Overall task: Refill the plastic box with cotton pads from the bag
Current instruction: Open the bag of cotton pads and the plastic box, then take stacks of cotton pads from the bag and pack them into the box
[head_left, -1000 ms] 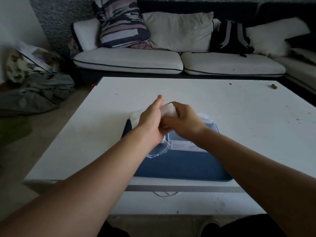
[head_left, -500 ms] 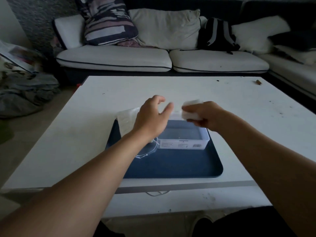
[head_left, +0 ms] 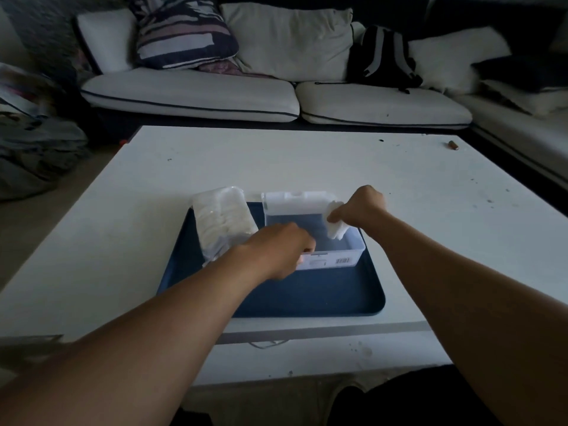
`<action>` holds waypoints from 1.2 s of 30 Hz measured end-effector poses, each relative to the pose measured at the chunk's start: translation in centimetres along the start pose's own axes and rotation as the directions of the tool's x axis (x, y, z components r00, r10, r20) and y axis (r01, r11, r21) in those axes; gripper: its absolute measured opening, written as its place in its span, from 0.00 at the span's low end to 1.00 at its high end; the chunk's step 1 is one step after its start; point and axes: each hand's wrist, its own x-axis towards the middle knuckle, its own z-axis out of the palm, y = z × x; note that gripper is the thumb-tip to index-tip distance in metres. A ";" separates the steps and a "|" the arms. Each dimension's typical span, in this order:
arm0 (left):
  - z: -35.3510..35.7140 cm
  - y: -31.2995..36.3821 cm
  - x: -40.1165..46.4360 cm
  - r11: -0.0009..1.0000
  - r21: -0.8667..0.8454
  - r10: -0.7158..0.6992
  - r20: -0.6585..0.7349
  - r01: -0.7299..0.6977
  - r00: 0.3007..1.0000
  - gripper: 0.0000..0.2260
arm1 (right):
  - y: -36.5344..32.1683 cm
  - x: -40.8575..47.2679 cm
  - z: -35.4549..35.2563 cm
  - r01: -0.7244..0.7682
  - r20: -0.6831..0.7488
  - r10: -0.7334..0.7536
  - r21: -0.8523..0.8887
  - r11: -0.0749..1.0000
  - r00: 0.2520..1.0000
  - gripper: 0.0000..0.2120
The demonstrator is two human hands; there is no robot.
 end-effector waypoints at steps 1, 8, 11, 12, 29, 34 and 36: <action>0.0 0.0 -0.1 1.000 0.002 0.009 0.002 -0.009 1.000 0.04 | 0.0 0.1 0.3 0.020 -0.018 -0.021 -0.034 0.999 1.000 0.23; 0.2 -0.4 -0.3 0.997 -0.067 0.030 -0.004 -0.030 1.000 0.04 | 1.4 0.8 1.8 0.100 -0.079 -0.105 -0.072 0.992 0.991 0.20; 0.2 -0.3 -0.3 0.997 -0.066 0.033 -0.003 -0.033 0.999 0.05 | 2.2 0.9 2.7 0.175 -0.085 -0.176 -0.022 0.984 0.981 0.23; 0.1 -0.3 -0.4 0.997 -0.066 0.032 -0.004 -0.032 0.999 0.05 | 2.2 0.9 2.7 0.190 -0.078 -0.190 -0.010 0.982 0.979 0.25; -2.6 -3.3 -2.4 0.968 -0.252 -0.034 -0.172 -0.011 0.984 0.30 | -2.5 -2.7 0.0 0.499 0.306 -0.471 -0.017 0.866 0.827 0.08; -3.6 -8.2 -7.0 0.922 -0.099 -0.379 -0.029 0.375 0.925 0.45 | -7.3 -8.8 0.5 0.613 0.570 -0.621 0.242 0.752 0.538 0.06; -2.6 -8.6 -8.0 0.874 -0.091 -0.477 0.039 0.478 0.878 0.44 | -8.3 -10.3 3.1 0.656 0.728 -0.530 0.147 0.741 0.436 0.10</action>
